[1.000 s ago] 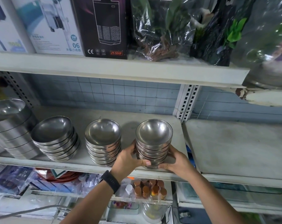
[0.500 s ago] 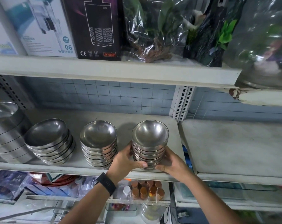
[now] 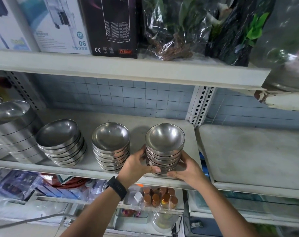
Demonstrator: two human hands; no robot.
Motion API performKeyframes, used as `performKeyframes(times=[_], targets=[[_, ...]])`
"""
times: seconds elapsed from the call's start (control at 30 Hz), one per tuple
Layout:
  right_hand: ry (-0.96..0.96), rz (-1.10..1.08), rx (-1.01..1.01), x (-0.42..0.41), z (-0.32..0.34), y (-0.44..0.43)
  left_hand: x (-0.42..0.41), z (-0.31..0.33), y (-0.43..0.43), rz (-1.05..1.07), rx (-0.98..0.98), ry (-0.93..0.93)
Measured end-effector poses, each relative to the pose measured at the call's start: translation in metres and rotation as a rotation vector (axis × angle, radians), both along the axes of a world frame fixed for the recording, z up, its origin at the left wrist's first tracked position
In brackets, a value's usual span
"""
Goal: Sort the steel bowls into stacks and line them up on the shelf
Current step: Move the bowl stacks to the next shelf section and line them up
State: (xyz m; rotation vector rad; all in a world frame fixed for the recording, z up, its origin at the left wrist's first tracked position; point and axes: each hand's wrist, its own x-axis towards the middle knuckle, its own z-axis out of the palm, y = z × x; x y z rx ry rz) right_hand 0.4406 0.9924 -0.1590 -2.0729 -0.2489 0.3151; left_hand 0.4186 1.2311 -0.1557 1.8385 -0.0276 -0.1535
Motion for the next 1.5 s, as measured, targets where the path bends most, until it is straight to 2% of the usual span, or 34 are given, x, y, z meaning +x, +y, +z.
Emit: performKeyframes(times=[0.5,0.77,0.93,1.5], targets=[[0.045,-0.002,0.066,0.001,-0.005,0.000,-0.005,-0.009,0.002,0.046,-0.010,0.012],[0.026,0.023,0.046,0.004,0.003,0.002,0.008,0.010,-0.004,-0.057,0.025,-0.059],[0.029,0.005,0.028,0.002,0.003,0.006,0.008,0.012,-0.013,-0.003,0.111,-0.094],[0.059,-0.006,0.067,0.000,-0.003,0.004,0.005,0.002,-0.007,0.048,0.077,-0.024]])
